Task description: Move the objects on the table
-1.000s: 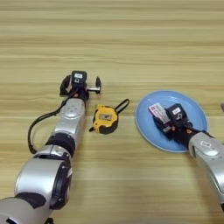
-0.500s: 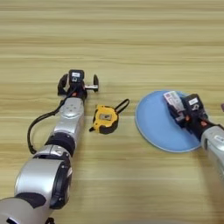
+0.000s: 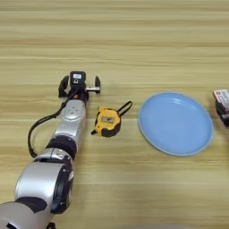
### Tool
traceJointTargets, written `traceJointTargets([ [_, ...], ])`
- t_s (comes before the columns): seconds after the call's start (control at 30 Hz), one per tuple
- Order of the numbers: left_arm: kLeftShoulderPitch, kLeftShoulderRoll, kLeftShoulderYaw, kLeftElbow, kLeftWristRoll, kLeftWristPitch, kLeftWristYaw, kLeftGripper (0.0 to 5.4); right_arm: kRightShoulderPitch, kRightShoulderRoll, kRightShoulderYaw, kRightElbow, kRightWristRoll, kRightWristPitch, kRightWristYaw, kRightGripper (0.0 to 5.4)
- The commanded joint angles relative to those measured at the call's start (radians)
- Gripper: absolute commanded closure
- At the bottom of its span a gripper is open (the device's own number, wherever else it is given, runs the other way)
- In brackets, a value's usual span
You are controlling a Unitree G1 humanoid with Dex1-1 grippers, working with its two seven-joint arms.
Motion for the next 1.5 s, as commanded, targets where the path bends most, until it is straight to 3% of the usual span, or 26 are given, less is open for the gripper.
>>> traceJointTargets([
  [0.03,-0.011,-0.004,0.0,-0.003,0.007,-0.004,0.005,0.0,-0.018,-0.01,0.003,0.053,-0.008,-0.024,-0.006,3.29],
  [0.33,-0.012,-0.004,0.0,-0.001,0.006,-0.004,0.004,0.0,-0.039,-0.011,0.004,0.117,-0.011,-0.05,-0.008,3.29],
  [0.53,-0.012,-0.003,0.0,0.0,0.007,-0.004,0.004,0.0,-0.047,0.005,-0.012,0.102,0.014,-0.076,-0.011,2.43],
  [1.27,-0.01,-0.005,-0.001,-0.002,0.007,-0.004,0.003,0.0,-0.078,0.023,-0.071,0.105,0.079,-0.209,-0.055,0.14],
  [1.5,-0.009,-0.005,0.0,-0.009,0.004,-0.006,-0.004,0.0,-0.098,0.014,-0.088,0.149,0.07,-0.257,-0.091,0.02],
])
